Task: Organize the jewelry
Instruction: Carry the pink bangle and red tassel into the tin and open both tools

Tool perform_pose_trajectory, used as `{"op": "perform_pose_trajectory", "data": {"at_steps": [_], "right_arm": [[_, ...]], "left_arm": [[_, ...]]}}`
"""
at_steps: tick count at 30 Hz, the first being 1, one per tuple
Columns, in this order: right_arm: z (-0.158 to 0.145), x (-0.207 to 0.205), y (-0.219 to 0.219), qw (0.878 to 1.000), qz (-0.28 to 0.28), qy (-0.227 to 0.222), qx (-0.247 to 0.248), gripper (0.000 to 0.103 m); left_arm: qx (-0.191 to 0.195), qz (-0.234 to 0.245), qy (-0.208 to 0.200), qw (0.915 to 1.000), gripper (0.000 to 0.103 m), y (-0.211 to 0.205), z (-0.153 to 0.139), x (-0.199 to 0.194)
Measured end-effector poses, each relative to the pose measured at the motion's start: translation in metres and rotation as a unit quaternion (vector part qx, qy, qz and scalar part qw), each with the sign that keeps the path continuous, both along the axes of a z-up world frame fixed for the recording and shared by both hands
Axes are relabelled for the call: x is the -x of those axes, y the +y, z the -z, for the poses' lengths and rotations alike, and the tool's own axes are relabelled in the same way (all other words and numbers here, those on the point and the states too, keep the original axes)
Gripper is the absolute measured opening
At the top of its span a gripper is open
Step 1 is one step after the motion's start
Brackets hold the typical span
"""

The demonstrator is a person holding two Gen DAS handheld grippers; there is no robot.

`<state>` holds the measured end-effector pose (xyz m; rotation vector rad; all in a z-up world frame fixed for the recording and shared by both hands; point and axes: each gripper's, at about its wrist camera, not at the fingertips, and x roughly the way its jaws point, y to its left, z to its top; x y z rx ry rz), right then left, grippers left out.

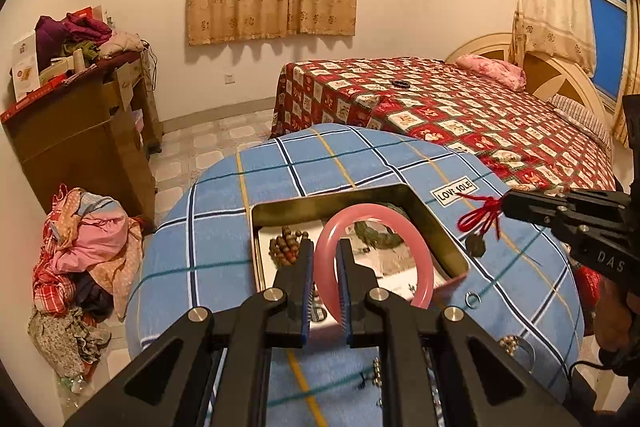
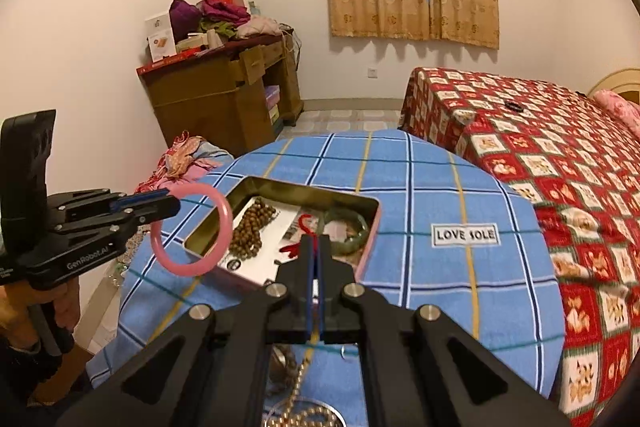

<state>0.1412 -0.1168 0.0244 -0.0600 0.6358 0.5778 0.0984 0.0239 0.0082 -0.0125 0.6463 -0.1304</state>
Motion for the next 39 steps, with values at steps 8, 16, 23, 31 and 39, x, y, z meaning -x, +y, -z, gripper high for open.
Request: {"op": "perform_pose_trajectory", "data": {"at_steps": [8,16,23,31,39], "right_arm": [[0.006,-0.023,0.022,1.000,-0.008,0.007,0.014,0.002],[0.019,-0.041,0.033,0.999,-0.008,0.022,0.032,0.002],[0.029,-0.054,0.040,0.999,-0.007,0.036,0.040,0.002],[0.035,-0.062,0.047,0.998,-0.009,0.045,0.043,0.002],[0.041,-0.065,0.051,0.997,-0.012,0.053,0.048,0.003]], "left_arm": [[-0.011,-0.004,0.014,0.9998,0.010,0.000,0.008,-0.030],[-0.016,-0.002,0.030,0.9994,0.010,0.001,0.018,-0.053],[-0.019,-0.002,0.044,0.9988,0.010,0.003,0.028,-0.065],[-0.022,-0.003,0.055,0.9983,0.010,0.006,0.036,-0.072],[-0.025,0.020,0.074,0.9967,0.011,0.000,0.045,-0.077]]}}
